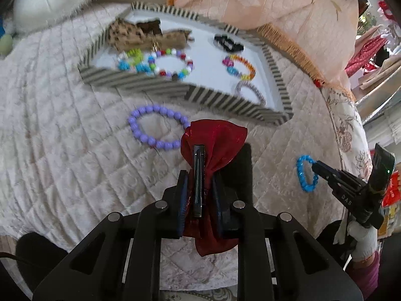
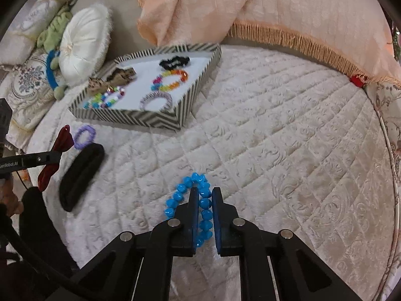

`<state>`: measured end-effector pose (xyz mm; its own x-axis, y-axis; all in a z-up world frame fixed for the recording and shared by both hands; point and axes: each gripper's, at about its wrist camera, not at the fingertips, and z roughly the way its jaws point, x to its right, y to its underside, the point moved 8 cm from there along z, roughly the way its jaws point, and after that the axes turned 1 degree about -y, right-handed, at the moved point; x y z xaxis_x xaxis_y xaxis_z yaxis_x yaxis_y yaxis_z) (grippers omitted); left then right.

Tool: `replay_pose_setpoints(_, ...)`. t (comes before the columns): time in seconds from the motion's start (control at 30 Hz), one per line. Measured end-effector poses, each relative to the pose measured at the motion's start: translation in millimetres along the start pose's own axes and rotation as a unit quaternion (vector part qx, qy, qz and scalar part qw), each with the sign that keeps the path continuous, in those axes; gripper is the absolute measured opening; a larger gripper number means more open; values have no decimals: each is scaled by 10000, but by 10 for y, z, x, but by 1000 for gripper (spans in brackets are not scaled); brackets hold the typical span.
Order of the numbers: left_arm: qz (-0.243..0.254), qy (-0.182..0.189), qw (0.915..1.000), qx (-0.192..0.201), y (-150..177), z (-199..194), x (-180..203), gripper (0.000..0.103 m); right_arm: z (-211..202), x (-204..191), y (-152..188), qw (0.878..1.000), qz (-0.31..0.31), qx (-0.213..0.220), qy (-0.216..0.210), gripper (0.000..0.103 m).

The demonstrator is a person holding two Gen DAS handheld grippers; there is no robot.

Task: Organize jewelry
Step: 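Lift red bow with left tool while right tool carries blue bracelet toward tray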

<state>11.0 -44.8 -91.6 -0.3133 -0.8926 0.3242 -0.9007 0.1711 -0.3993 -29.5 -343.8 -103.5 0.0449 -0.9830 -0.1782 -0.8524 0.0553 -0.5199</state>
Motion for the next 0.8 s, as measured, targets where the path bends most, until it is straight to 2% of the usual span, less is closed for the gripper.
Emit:
replay_pose_setpoints(0.2,92,-64,9996,270,-94,-214,35,17,-216,-88,-80,9998,-50,195,-96,9)
replay_pose_setpoints(0.43,161,-182,9989,413,-161,-303,100,17,-427,-184,-199,9990,-147,383,-170,9)
replay_pose_setpoints(0.8,216,-434,9969,613,-275,-406,98,17,-515,-289,-409,9981,-221,522,-254,9)
